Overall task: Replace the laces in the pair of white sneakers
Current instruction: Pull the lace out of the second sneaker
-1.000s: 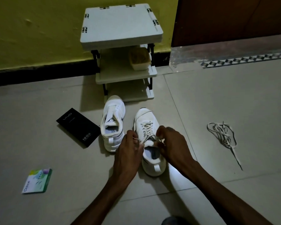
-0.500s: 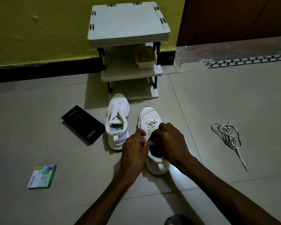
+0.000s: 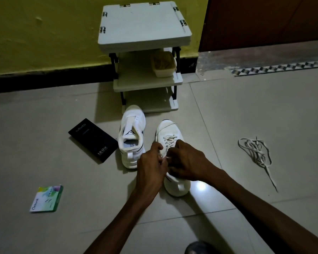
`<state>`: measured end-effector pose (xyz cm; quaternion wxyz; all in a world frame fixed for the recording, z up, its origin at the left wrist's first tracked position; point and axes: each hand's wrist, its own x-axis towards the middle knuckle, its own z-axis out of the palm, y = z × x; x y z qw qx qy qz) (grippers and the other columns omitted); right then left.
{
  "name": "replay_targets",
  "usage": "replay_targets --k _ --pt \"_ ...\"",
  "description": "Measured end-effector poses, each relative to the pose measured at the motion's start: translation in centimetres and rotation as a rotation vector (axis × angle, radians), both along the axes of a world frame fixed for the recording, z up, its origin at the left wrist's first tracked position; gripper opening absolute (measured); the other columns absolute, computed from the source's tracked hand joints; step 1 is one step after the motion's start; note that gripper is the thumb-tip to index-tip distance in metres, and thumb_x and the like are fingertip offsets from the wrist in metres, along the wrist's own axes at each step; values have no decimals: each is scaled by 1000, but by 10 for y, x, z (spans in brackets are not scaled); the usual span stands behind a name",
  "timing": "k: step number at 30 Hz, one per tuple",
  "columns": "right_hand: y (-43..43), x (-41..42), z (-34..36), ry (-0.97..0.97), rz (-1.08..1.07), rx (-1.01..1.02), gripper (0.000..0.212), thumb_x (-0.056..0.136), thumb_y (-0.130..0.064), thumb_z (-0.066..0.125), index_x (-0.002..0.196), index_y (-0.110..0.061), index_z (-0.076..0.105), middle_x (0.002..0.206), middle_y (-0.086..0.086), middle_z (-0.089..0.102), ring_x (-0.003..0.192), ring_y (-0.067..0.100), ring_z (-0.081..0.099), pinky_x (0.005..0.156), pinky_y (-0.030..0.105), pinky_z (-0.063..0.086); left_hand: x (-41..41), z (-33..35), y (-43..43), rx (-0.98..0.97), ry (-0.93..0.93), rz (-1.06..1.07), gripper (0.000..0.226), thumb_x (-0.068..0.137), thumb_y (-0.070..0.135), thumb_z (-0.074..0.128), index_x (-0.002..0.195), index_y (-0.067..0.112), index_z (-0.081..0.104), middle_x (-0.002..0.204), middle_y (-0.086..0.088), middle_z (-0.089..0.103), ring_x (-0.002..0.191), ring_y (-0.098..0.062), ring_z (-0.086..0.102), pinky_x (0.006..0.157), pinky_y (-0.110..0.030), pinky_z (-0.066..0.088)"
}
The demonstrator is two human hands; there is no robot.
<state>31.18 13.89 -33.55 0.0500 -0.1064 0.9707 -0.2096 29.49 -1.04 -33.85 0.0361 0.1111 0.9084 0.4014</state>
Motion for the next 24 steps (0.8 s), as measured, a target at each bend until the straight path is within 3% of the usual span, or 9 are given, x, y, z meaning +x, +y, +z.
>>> replay_targets --k 2,5,8,9,11,15,18,21,24 --pt "7 -4 15 -187 -138 -275 36 73 -40 78 73 -10 59 80 10 58 74 17 56 63 33 45 0 1 1 -28 14 22 28 86 16 69 111 18 56 85 -1 69 78 -17 67 65 -29 54" --pt "24 -7 35 -504 -448 -964 50 69 -49 78 76 -2 65 84 17 63 79 20 56 77 31 47 -2 5 0 -87 -4 52 29 85 10 69 110 15 55 89 -6 68 83 -21 66 63 -27 51" --pt "29 -6 34 -605 -731 -1352 46 70 -57 75 61 -15 57 70 5 51 66 19 43 65 33 37 0 8 1 -114 -16 9 35 85 10 69 114 17 50 87 -8 68 80 -21 65 60 -24 45" --pt "30 -5 33 -581 -787 -1299 48 73 -60 71 59 -17 56 68 3 52 64 17 42 63 31 34 0 8 2 -121 -9 -12 38 86 11 69 116 18 48 86 -7 68 79 -20 65 60 -25 46" --pt "33 -3 28 -442 -776 -874 53 77 -65 65 55 -16 64 63 -1 60 63 17 49 63 29 38 1 7 4 -123 15 -56 43 84 12 70 118 21 45 81 -4 68 76 -20 66 61 -30 51" --pt "38 -3 34 -146 -501 -154 46 81 -58 65 70 -15 73 70 3 65 70 18 61 65 31 47 5 5 7 -91 -3 -59 49 78 15 73 115 24 43 75 -1 67 72 -20 65 65 -40 56" --pt "26 1 51 -49 -352 -31 13 84 -37 70 84 -25 74 83 -8 61 74 10 57 62 27 45 8 7 9 -63 -17 -35 51 77 18 75 119 22 45 79 -3 68 73 -18 65 67 -35 56" --pt "7 3 48 -152 -255 141 17 83 -35 67 87 -20 73 84 -2 66 77 20 64 71 31 54 10 7 7 -41 -45 -11 49 77 21 76 117 21 48 77 -2 68 71 -16 65 65 -31 55" --pt "-9 7 40 -102 -219 267 24 84 -37 65 86 -13 67 80 1 57 77 23 60 65 27 44 16 4 4 -15 -61 9 40 78 20 75 109 23 49 70 2 66 66 -12 64 62 -29 53"
